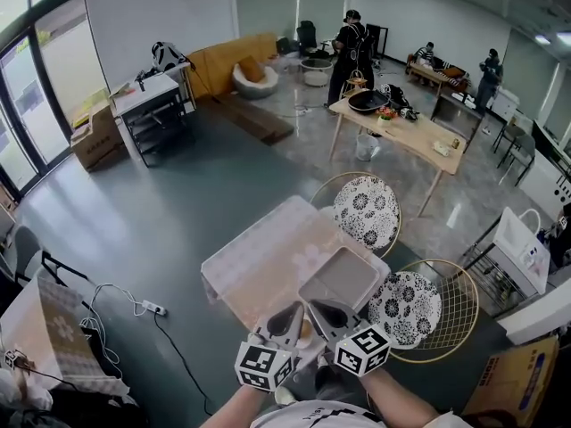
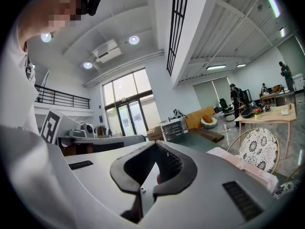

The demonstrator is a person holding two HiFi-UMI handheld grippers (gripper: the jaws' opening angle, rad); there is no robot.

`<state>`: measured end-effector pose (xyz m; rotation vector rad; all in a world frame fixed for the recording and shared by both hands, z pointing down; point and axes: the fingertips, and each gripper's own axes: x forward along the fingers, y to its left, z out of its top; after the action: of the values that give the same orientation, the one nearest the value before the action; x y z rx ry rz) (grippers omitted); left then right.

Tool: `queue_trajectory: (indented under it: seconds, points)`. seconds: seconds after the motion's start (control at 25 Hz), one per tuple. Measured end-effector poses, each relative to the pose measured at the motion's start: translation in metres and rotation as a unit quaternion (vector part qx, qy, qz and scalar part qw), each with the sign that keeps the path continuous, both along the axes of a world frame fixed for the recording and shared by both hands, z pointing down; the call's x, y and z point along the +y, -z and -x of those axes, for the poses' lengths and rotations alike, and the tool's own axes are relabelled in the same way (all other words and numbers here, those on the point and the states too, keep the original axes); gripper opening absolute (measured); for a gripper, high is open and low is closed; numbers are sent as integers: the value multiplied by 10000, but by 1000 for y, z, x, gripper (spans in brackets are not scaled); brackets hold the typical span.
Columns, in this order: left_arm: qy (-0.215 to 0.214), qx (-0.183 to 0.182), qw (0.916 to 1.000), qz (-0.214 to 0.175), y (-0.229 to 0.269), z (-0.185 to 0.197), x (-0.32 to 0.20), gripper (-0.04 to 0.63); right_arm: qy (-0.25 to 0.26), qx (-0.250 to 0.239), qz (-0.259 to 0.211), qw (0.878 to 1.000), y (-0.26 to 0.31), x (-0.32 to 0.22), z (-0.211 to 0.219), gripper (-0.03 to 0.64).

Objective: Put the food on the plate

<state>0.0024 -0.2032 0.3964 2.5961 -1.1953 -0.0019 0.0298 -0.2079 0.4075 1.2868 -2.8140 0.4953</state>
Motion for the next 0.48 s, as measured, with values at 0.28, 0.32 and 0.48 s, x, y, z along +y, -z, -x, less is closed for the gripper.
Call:
queue_trajectory:
  seconds: [0.28, 0.32, 0.48]
  points:
    - [112, 46, 9999, -89, 1, 8, 8, 6, -73, 83, -92, 9999, 3, 8, -2, 12]
    - [121, 48, 9999, -81, 1, 9, 9, 6, -82, 90, -90, 9999, 4, 9, -2, 12]
    - [146, 56, 9999, -10, -6, 16, 14, 6, -97, 138, -43, 9998, 1, 13, 2, 12]
